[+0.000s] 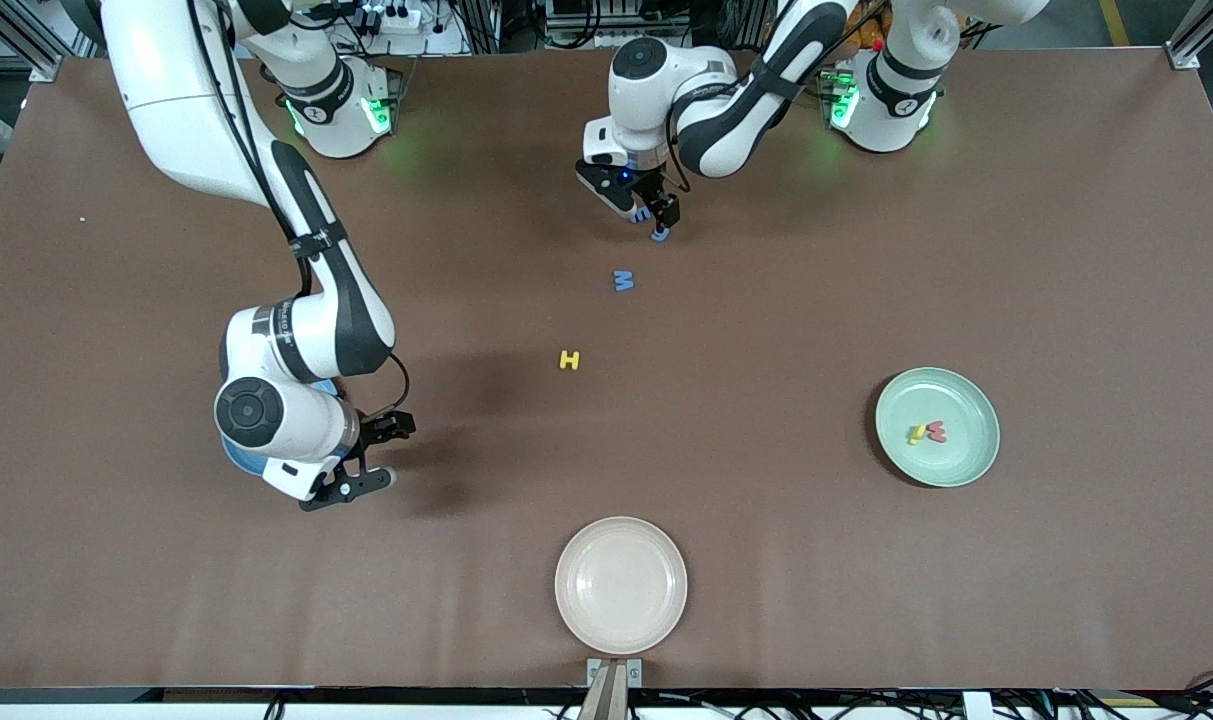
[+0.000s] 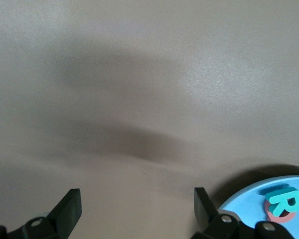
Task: Sort uppercase to blue plate, lowercase to green plate
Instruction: 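Reach the left gripper to the cluster of blue letters, then grasp the blue lowercase m with the left gripper, then place the blue m on the green plate while the right gripper reaches W, then grasp the blue W with the right gripper while the left gripper withdraws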
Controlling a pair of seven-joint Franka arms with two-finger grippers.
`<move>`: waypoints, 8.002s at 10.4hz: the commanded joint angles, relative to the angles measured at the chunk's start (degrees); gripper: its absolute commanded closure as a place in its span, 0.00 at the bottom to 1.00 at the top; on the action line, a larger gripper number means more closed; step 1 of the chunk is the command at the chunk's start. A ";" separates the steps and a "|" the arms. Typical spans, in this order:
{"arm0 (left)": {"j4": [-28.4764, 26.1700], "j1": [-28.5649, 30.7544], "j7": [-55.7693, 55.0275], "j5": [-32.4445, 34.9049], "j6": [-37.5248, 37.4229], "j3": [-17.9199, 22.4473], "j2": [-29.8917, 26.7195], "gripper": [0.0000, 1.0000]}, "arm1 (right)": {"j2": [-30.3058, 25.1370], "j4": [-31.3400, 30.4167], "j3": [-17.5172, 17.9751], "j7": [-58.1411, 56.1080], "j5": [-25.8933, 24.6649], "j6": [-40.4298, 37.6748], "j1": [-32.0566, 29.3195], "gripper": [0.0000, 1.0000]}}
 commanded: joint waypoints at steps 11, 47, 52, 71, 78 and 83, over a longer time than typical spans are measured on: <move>1.16 -0.17 11.99 7.83 4.14 -0.64 5.45 0.28 | -0.35 -0.78 -0.07 0.61 0.93 0.44 0.08 0.00; 16.28 17.24 29.92 -20.12 -20.65 36.70 -3.53 1.00 | -2.45 -10.78 0.28 44.21 2.16 12.98 38.92 0.00; 18.83 17.24 30.01 -19.94 -14.24 42.33 1.75 0.92 | -4.21 -16.23 2.56 44.82 4.53 19.05 40.51 0.00; 25.15 10.47 30.19 -25.74 -27.68 45.41 -17.12 0.00 | -1.40 -16.43 1.86 49.92 3.74 21.53 42.45 0.00; 27.43 10.74 30.80 -25.74 -30.83 50.86 -23.55 0.00 | -0.26 -15.55 1.16 49.92 3.74 21.62 42.44 0.00; 28.93 10.38 31.24 -25.74 -36.27 52.45 -25.22 0.00 | -0.35 -15.37 1.25 50.98 3.83 23.54 42.71 1.00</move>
